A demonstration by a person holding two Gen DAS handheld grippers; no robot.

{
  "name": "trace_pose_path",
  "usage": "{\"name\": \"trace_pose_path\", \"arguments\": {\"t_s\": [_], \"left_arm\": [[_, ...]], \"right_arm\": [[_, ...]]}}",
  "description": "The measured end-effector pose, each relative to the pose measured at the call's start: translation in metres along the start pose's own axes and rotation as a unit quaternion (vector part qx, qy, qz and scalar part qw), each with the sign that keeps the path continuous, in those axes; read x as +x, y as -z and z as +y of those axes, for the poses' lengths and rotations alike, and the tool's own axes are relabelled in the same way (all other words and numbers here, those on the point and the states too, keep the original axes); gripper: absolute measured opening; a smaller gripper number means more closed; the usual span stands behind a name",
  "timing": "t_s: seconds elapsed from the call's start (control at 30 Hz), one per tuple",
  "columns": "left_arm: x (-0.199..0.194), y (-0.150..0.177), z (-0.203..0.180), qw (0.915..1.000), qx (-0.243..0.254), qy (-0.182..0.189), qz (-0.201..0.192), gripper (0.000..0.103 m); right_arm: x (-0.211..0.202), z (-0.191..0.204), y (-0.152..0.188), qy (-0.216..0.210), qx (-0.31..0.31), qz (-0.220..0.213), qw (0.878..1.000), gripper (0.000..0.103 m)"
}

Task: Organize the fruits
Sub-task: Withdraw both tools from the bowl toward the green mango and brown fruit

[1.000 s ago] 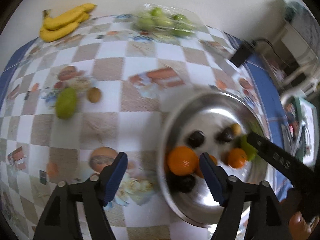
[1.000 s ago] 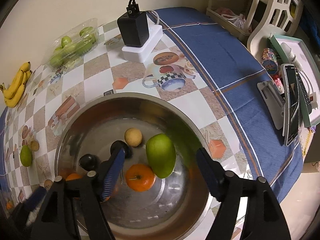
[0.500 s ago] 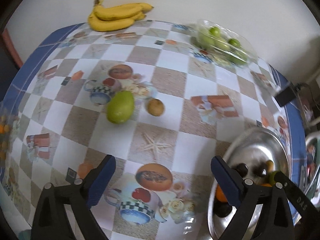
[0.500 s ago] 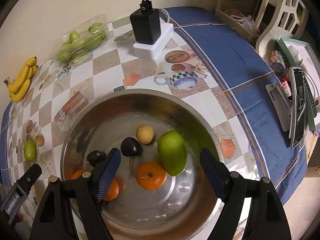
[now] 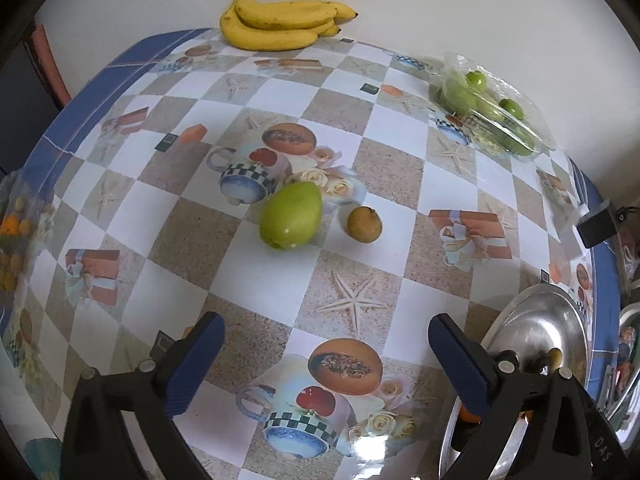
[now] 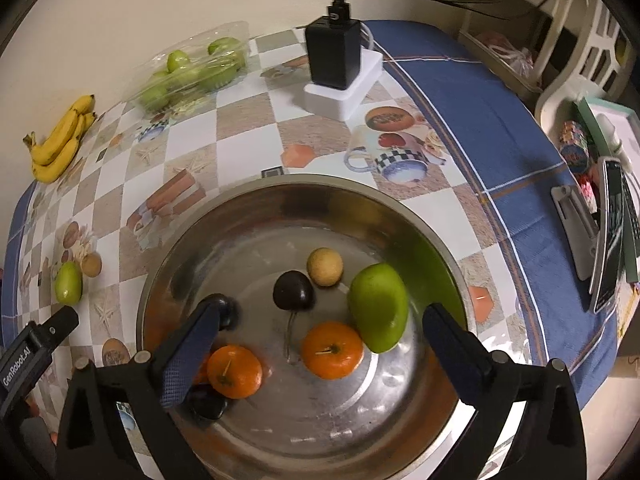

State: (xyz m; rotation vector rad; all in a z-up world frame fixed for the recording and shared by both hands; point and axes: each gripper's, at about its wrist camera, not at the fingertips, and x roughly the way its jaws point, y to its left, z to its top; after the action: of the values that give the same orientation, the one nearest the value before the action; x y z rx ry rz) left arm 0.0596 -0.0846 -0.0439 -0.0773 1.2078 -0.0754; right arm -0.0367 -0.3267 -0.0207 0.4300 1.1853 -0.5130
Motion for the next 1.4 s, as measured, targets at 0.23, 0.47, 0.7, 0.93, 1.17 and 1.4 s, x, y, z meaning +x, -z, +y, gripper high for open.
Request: {"name": "trace_pose_path", "arguments": {"t_s": [0.23, 0.47, 0.7, 0.93, 1.17, 1.4], "left_arm": [[0.0, -0.004, 0.005, 1.0, -0.007, 0.003, -0.003, 0.103], [-0.003, -0.015, 0.015, 0.9999, -0.004, 0.007, -0.01, 0.103], [-0.009, -0.032, 0.034, 0.9995, 0.001, -0.003, -0.032, 0.103], [-0.017, -0.047, 0.06, 0.9976, 0.002, -0.031, -0.061, 0.103], [-0.018, -0.057, 0.085, 0.9973, -0.019, -0.033, -0.063, 0.103], [-0.019, -0.063, 0.098, 0.9965, -0.029, -0.04, -0.067, 0.103]], "right_arm": [[-0.001, 0.004, 0.001, -0.023, 0.002, -0.005, 1.0, 0.102], [-0.002, 0.019, 0.0, -0.053, -0.009, -0.011, 0.999, 0.102], [0.0, 0.038, 0.003, -0.052, -0.04, -0.005, 0.998, 0.102], [-0.006, 0.067, 0.005, -0.082, -0.069, -0.01, 0.994, 0.102], [-0.008, 0.096, 0.01, -0.101, -0.096, -0.01, 0.99, 0.102], [-0.01, 0.12, 0.011, -0.124, -0.11, -0.011, 0.986, 0.102]]}}
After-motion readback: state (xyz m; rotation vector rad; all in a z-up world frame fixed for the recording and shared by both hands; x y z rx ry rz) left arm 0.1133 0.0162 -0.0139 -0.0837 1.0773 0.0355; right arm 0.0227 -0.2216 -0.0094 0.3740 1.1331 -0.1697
